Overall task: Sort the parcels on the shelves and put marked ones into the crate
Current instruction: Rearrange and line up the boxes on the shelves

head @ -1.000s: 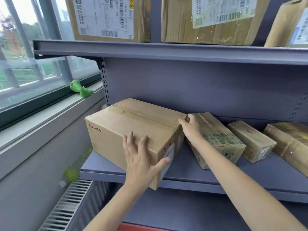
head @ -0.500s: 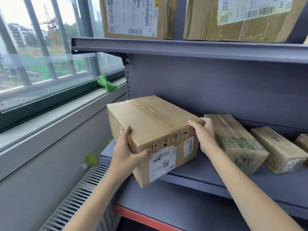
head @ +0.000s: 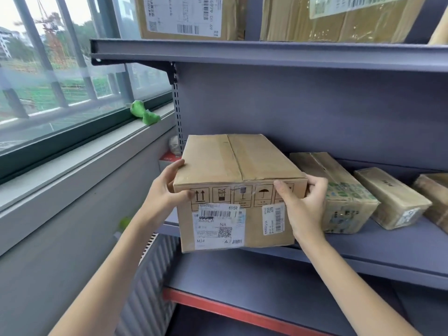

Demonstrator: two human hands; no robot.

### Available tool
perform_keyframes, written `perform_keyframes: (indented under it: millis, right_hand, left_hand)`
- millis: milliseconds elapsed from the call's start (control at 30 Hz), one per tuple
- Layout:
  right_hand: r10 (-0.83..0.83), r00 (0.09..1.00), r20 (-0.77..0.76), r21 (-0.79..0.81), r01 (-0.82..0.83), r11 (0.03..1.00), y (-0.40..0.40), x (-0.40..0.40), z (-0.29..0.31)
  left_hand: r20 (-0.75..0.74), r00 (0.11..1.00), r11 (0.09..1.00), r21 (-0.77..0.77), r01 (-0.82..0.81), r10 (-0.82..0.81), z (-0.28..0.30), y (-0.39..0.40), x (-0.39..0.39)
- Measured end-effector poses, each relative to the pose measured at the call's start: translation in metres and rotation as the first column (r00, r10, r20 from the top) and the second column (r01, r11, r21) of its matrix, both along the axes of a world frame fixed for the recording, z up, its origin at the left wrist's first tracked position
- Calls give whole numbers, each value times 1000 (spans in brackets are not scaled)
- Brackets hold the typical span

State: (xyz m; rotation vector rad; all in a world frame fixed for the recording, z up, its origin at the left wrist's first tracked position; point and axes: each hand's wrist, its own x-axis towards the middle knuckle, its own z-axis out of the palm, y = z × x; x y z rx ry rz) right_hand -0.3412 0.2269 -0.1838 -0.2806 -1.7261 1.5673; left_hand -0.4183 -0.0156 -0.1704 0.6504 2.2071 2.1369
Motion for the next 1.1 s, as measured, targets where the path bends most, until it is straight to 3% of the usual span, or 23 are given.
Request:
perform_keyframes:
  millis: [333, 667, 933, 1100]
  right_hand:
    - [-122, 992, -29, 43, 124, 991, -21, 2, -13]
    - [-162, 986, 32, 124, 157, 980, -49, -13, -27]
    - [-90, 990, 104, 144, 74, 987, -31, -6, -25]
    - [-107, 986, 128, 196, 80, 977, -18, 4, -22]
  left_hand:
    - [104, 992, 997, -3, 78, -77, 1, -2, -31]
    - [102, 993, 994, -84, 72, -64, -15, -20, -59]
    - [-45, 998, 994, -105, 40, -45, -21, -30, -47]
    - [-391, 919, 937, -305, -173, 43, -11, -17, -37]
